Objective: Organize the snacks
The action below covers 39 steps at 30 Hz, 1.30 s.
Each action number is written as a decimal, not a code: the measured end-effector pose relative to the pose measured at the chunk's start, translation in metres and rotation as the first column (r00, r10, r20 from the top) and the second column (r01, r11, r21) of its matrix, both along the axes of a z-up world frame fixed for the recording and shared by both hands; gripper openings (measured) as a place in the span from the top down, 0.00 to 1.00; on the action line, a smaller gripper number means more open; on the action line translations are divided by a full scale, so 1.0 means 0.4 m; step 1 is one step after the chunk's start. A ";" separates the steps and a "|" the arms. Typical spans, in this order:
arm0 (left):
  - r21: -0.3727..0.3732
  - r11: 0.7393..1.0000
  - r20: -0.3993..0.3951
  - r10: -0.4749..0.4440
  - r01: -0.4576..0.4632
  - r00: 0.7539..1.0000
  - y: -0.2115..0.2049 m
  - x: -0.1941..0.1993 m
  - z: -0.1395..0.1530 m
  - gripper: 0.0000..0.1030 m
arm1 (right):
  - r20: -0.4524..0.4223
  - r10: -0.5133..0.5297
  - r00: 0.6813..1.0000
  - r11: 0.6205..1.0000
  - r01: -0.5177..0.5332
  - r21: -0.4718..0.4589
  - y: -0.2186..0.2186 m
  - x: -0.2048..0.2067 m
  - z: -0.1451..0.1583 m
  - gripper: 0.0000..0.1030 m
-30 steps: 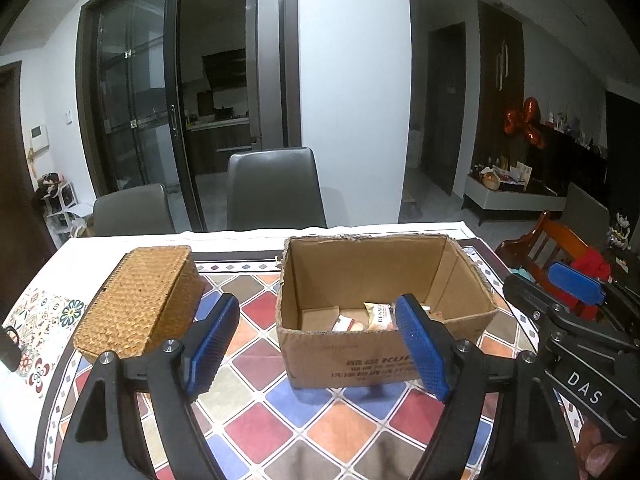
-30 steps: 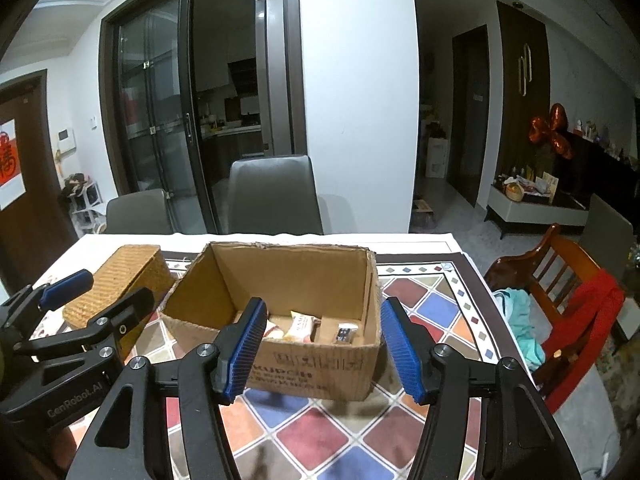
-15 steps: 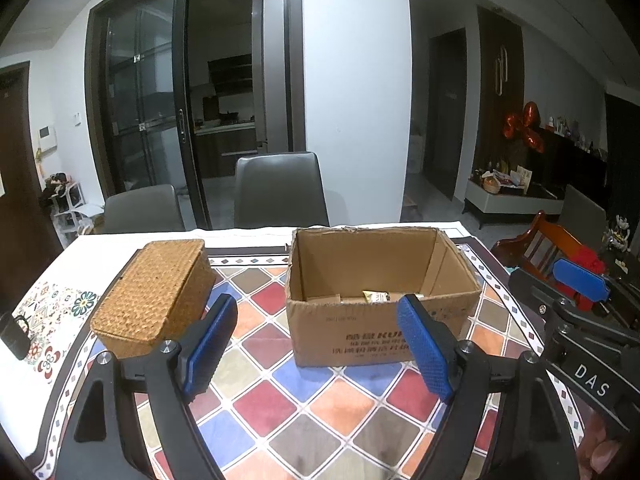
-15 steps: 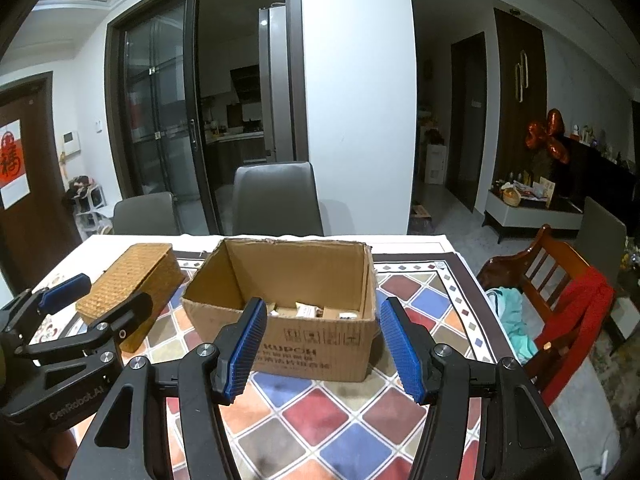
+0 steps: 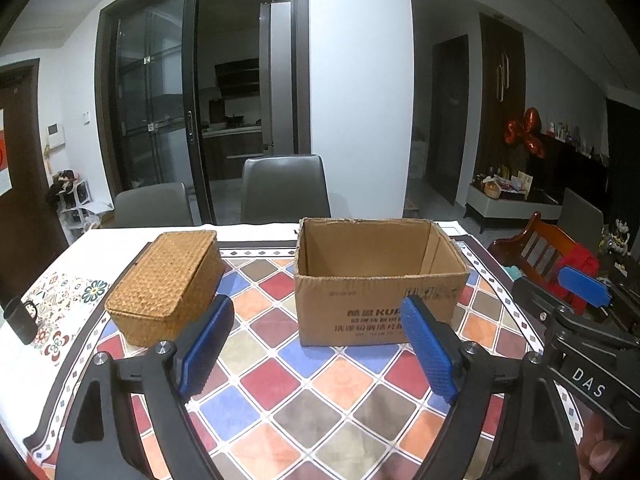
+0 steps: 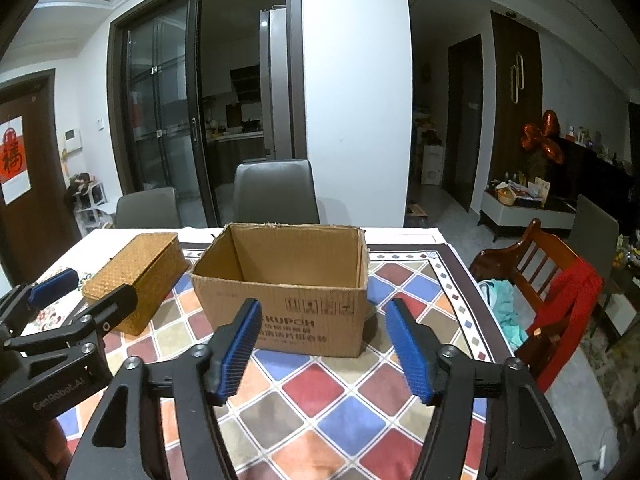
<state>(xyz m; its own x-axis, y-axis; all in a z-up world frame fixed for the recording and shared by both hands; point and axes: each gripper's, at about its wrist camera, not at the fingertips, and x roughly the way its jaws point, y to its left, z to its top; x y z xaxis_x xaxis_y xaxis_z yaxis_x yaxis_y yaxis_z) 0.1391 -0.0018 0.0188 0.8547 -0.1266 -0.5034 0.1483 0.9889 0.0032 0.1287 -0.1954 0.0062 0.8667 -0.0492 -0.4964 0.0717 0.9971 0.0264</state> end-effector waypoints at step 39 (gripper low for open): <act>0.002 0.999 0.054 0.046 -0.046 0.997 0.055 -0.371 -0.044 0.07 | 0.028 -0.011 1.000 1.000 0.011 -0.002 0.029 -0.374 -0.056 0.34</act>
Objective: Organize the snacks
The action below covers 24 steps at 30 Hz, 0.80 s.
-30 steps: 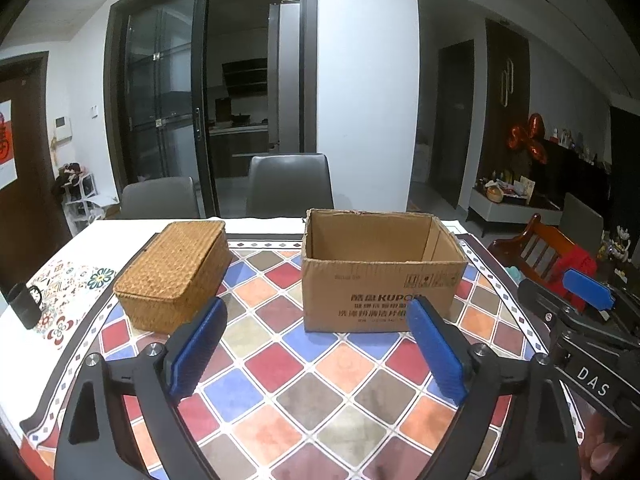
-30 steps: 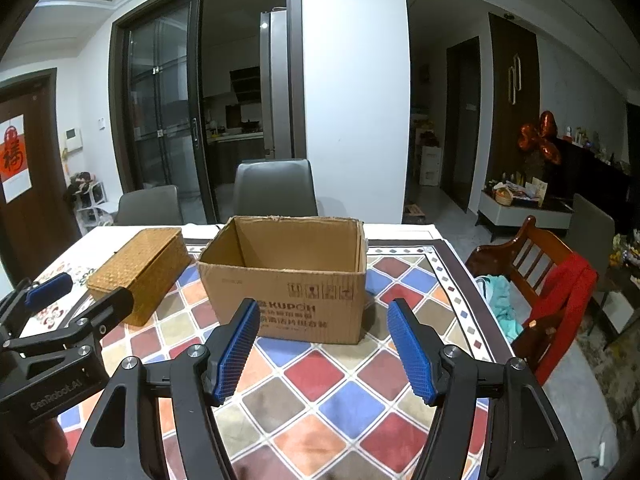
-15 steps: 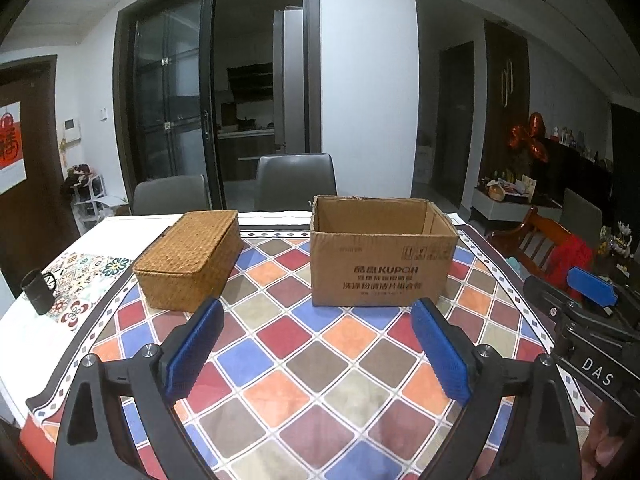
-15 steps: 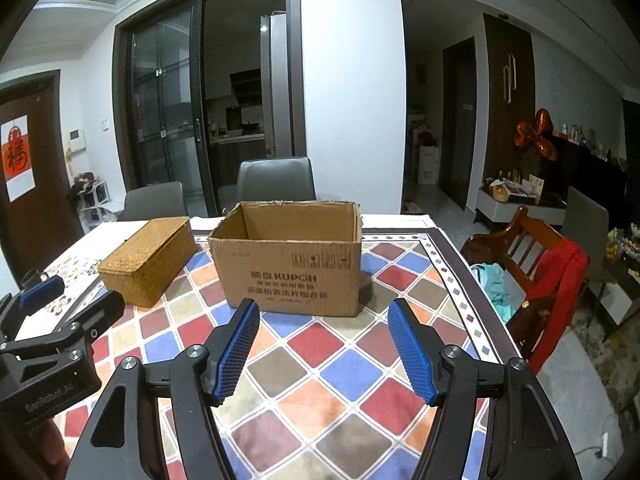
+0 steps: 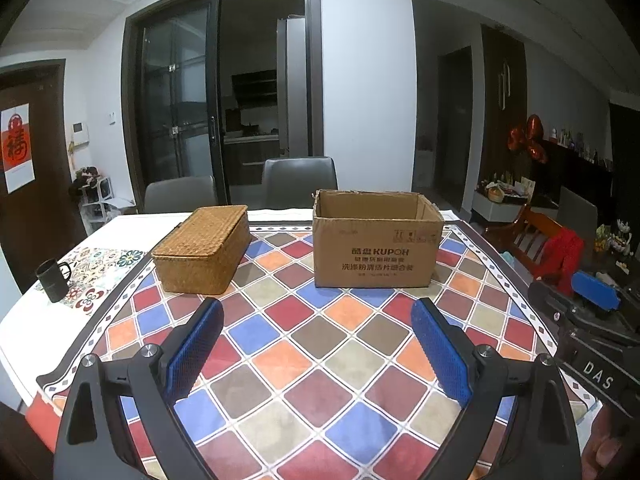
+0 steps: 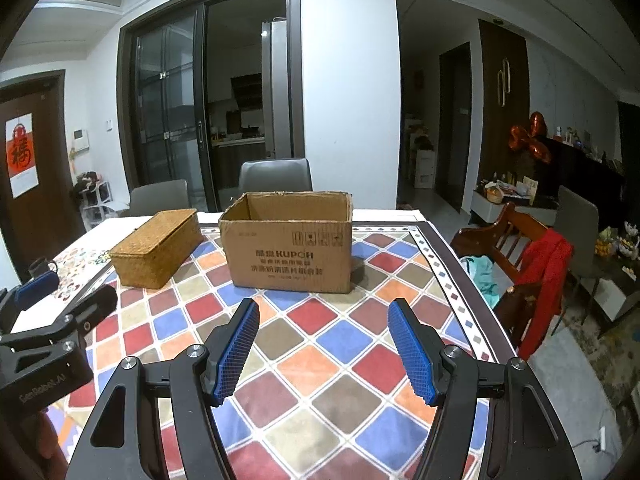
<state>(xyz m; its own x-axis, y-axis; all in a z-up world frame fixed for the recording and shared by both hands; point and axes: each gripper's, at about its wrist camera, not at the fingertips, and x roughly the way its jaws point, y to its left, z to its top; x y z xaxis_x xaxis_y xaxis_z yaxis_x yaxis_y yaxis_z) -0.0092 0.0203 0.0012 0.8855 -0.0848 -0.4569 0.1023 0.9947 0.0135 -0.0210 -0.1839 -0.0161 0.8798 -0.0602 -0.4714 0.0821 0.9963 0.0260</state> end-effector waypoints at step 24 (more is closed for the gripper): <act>-0.004 1.000 -0.004 -0.009 0.009 1.000 -0.013 -0.083 -0.007 0.07 | -0.012 -0.026 1.000 1.000 0.026 0.010 -0.024 -0.076 -0.012 0.34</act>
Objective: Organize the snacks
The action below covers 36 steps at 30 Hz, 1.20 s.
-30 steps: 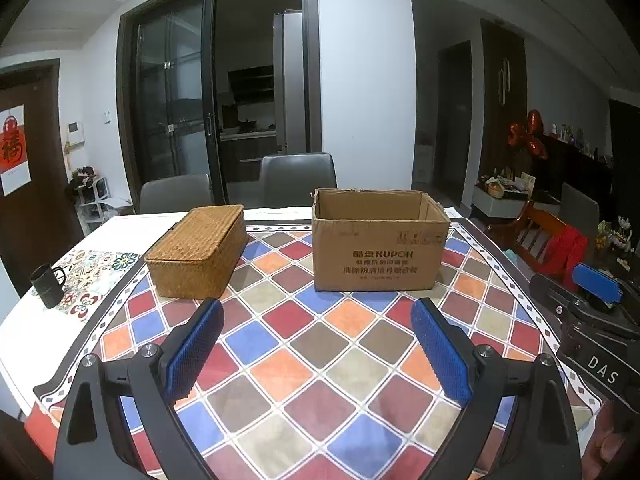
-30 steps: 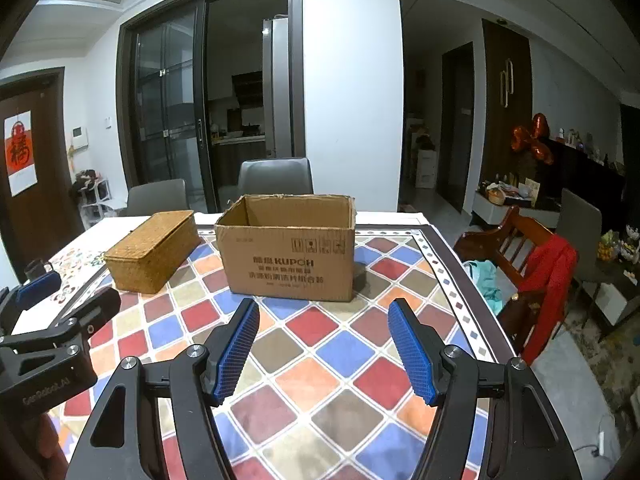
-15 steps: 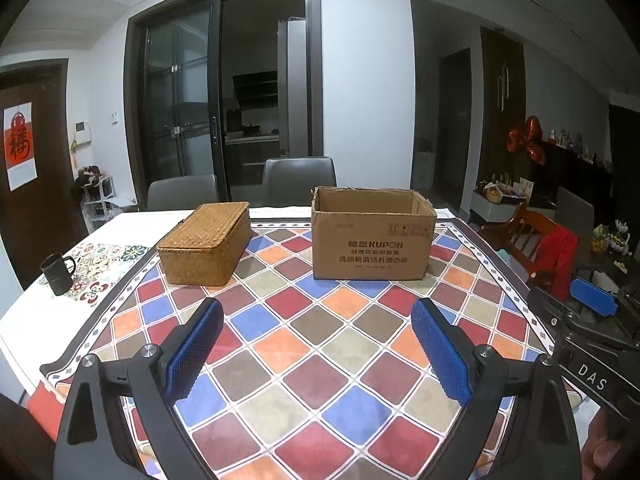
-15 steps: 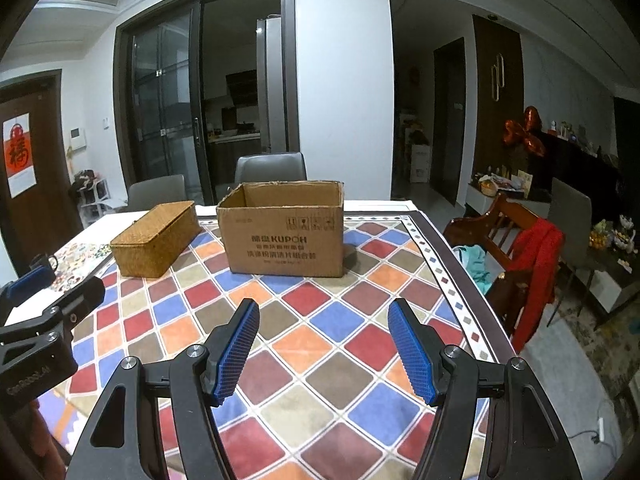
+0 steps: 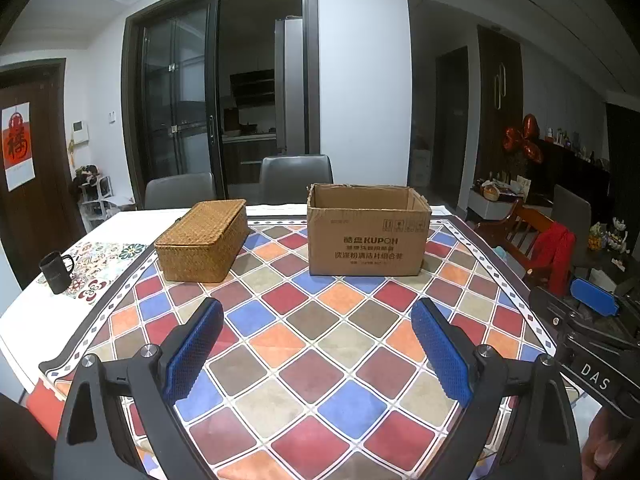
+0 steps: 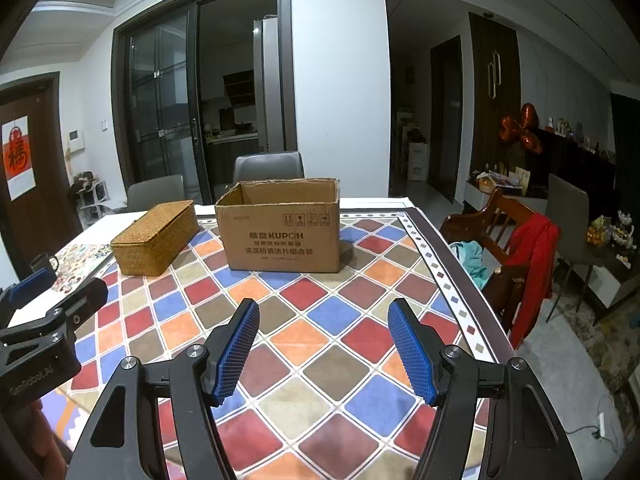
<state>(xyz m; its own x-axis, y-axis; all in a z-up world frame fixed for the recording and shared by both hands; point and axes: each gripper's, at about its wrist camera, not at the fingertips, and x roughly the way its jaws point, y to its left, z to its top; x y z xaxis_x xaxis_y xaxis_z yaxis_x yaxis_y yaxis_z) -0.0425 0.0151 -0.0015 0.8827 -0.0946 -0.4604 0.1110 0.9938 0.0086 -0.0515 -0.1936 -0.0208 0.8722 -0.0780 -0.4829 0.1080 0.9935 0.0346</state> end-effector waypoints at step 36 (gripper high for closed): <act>0.000 1.000 0.000 0.003 -0.003 1.000 -0.002 -0.002 0.006 0.07 | 0.009 0.002 1.000 1.000 -0.002 -0.001 0.004 -0.014 -0.001 0.34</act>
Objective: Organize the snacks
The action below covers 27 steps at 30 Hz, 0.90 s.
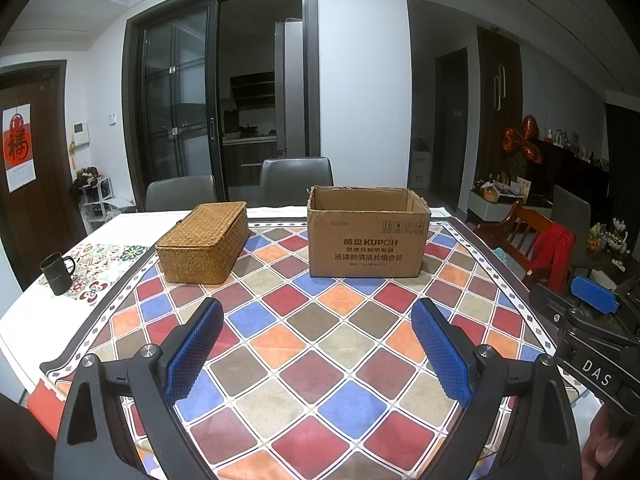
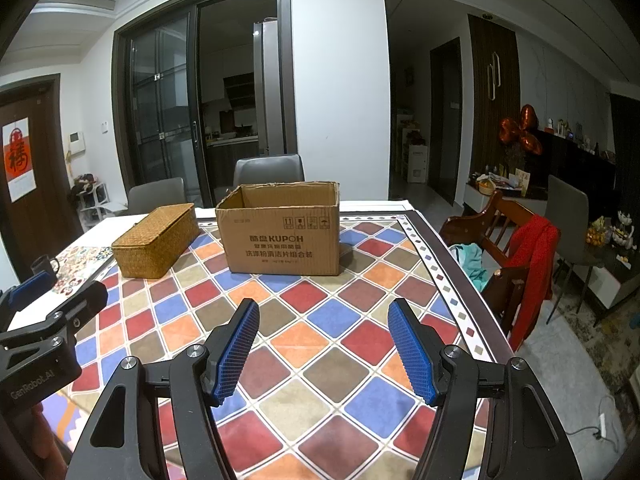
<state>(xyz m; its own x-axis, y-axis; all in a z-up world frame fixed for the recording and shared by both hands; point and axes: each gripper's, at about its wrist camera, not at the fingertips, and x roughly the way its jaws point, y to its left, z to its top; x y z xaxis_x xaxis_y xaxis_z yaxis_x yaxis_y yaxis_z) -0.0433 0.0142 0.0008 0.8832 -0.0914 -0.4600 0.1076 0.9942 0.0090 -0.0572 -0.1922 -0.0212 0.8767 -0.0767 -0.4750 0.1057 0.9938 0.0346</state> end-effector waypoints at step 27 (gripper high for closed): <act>-0.003 1.000 0.008 0.011 -0.011 1.000 0.011 0.000 0.019 0.00 | 0.000 0.001 1.000 1.000 -0.001 0.000 0.004 0.004 0.000 0.34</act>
